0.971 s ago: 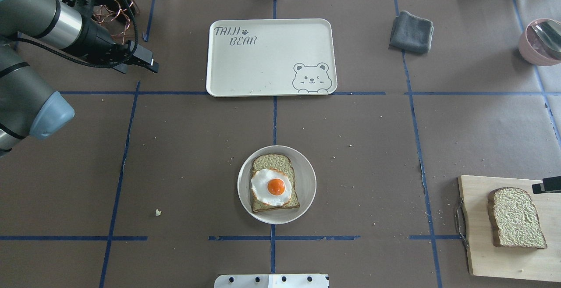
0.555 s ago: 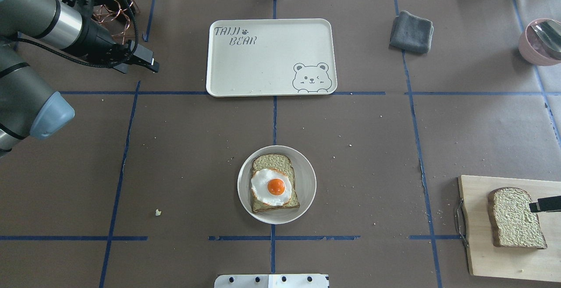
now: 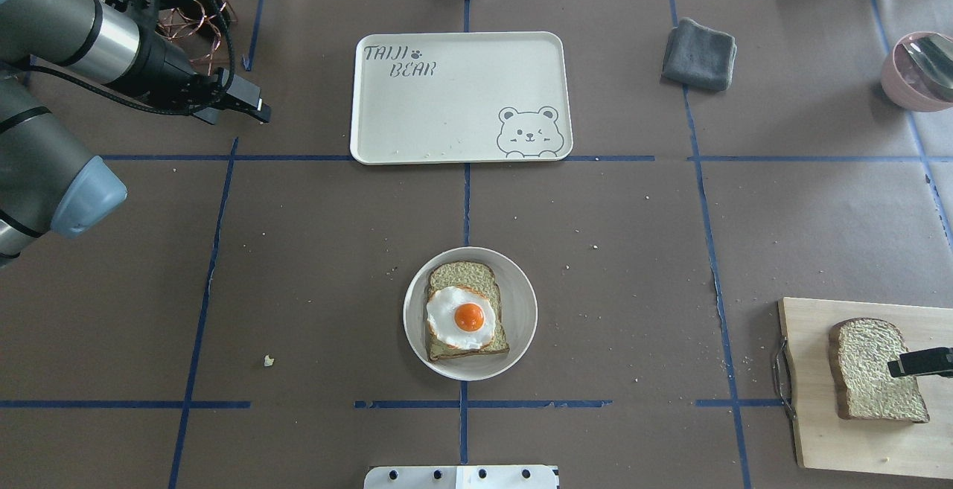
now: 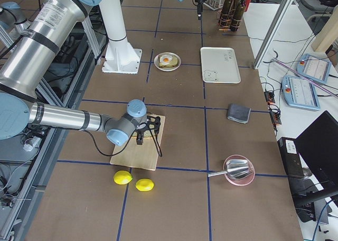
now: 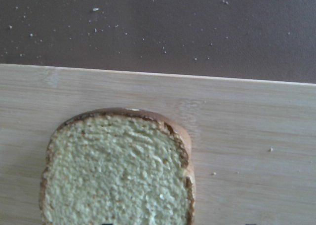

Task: Make sandwich and place on tray
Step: 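Lower the right gripper and grasp the bread slice on the cutting board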

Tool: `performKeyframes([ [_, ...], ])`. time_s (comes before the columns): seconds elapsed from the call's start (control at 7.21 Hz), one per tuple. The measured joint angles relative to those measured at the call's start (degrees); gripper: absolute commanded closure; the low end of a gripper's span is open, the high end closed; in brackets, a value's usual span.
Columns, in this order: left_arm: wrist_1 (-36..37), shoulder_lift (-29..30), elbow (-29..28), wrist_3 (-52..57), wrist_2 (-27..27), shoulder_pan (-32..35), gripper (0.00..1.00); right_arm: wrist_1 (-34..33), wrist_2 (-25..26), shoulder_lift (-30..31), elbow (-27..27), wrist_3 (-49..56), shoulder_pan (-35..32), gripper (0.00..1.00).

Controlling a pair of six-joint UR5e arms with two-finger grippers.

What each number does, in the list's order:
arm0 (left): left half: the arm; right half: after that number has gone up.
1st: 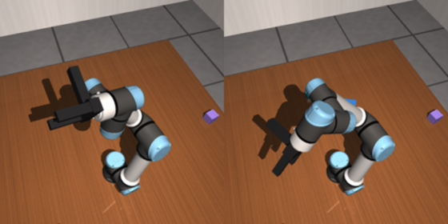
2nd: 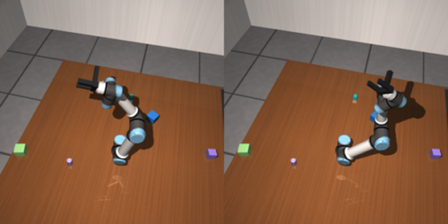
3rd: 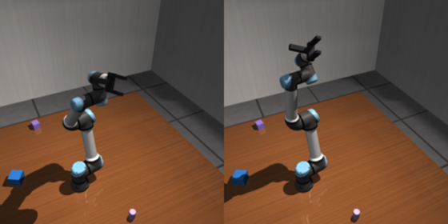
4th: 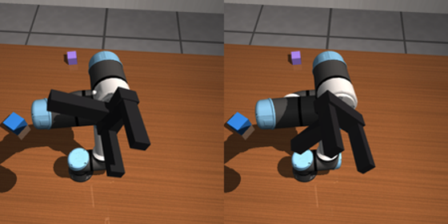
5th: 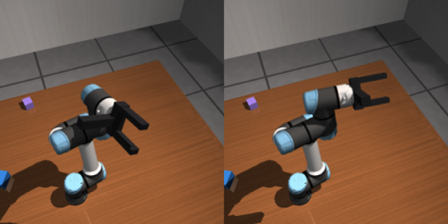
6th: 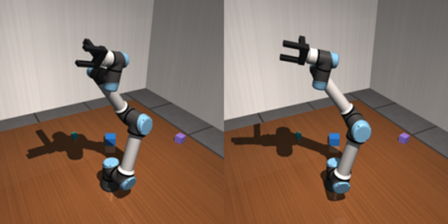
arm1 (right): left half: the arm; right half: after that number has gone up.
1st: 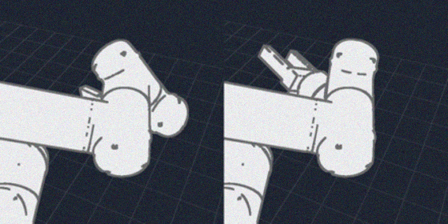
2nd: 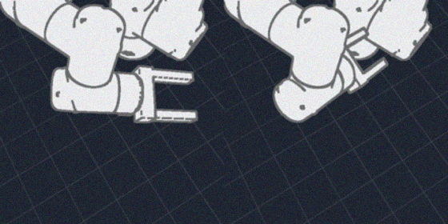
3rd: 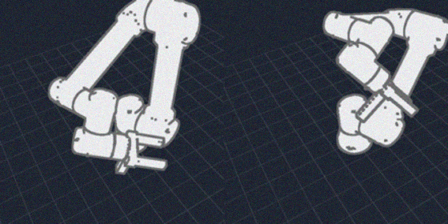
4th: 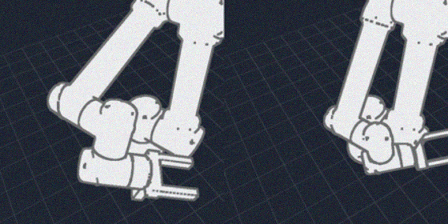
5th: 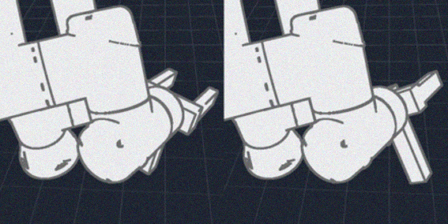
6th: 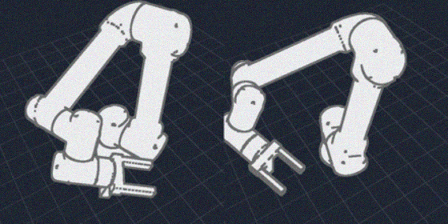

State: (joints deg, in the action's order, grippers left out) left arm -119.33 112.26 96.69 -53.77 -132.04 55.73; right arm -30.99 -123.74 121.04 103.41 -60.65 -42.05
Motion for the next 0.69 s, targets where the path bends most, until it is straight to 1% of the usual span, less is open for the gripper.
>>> performKeyframes([
  [0.28,0.0,0.0,0.0,0.1,0.1,0.0,0.0,0.3,-0.1,-0.3,-0.9,0.0,0.7,0.5],
  [0.42,0.0,0.0,0.0,0.1,0.1,0.0,0.0,0.3,-0.2,-0.3,-1.2,0.0,0.8,0.54],
  [0.55,0.0,0.0,-0.1,0.1,0.1,0.0,0.0,0.3,-0.2,-0.4,-1.4,0.0,0.8,0.69],
  [0.69,0.0,-0.2,-0.1,0.1,0.1,0.0,0.0,0.3,-0.2,-0.4,-1.6,0.0,0.8,0.94],
])
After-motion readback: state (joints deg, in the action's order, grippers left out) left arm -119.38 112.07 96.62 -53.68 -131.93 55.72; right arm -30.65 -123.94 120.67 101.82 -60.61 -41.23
